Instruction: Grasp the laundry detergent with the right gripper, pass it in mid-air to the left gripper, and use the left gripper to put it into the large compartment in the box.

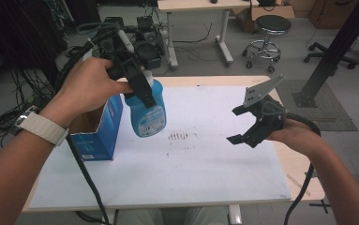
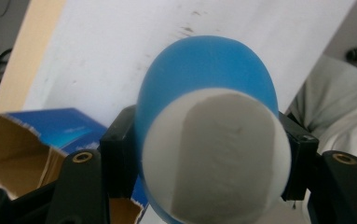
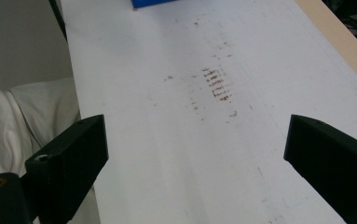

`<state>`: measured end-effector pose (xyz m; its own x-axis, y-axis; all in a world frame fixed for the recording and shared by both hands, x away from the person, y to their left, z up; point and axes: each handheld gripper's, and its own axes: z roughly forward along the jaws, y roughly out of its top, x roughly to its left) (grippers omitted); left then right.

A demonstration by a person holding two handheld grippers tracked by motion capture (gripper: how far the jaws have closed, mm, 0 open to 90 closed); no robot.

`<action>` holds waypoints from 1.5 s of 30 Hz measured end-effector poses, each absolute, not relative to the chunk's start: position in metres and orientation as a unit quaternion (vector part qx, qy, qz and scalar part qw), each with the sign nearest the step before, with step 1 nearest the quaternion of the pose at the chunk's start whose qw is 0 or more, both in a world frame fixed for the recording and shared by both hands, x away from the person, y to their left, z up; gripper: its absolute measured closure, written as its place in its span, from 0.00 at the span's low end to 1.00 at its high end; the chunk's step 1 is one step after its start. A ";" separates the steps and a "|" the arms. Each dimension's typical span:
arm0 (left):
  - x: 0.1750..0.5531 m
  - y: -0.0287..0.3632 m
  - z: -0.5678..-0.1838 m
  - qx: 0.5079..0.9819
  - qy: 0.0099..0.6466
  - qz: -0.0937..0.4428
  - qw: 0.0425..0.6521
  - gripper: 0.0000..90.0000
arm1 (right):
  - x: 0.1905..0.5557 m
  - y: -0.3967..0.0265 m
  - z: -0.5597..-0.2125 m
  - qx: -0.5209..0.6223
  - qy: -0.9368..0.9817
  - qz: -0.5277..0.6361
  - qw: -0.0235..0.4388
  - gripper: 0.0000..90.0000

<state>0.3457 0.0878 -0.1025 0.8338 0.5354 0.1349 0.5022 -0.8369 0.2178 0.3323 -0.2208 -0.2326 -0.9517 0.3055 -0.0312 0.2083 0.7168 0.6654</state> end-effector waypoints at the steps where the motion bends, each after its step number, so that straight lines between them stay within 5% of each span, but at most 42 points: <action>1: 0.348 0.091 -0.099 0.950 0.283 0.098 0.089 0.42 | 0.333 -0.222 -0.231 0.140 0.925 0.345 0.072 0.07; 15: 0.370 0.143 -0.071 0.877 0.448 0.136 0.106 0.42 | 0.357 -0.235 -0.223 0.146 0.945 0.279 0.084 0.06; 45: 0.384 0.224 -0.072 0.748 0.642 0.148 0.084 0.42 | 0.368 -0.254 -0.230 0.157 0.954 0.231 0.107 0.04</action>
<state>0.3838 0.2244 -0.0716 0.1315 0.9847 0.1144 0.9351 -0.1615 0.3155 0.3677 -0.2536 -0.2301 -0.9279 0.3487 -0.1318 0.2497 0.8439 0.4748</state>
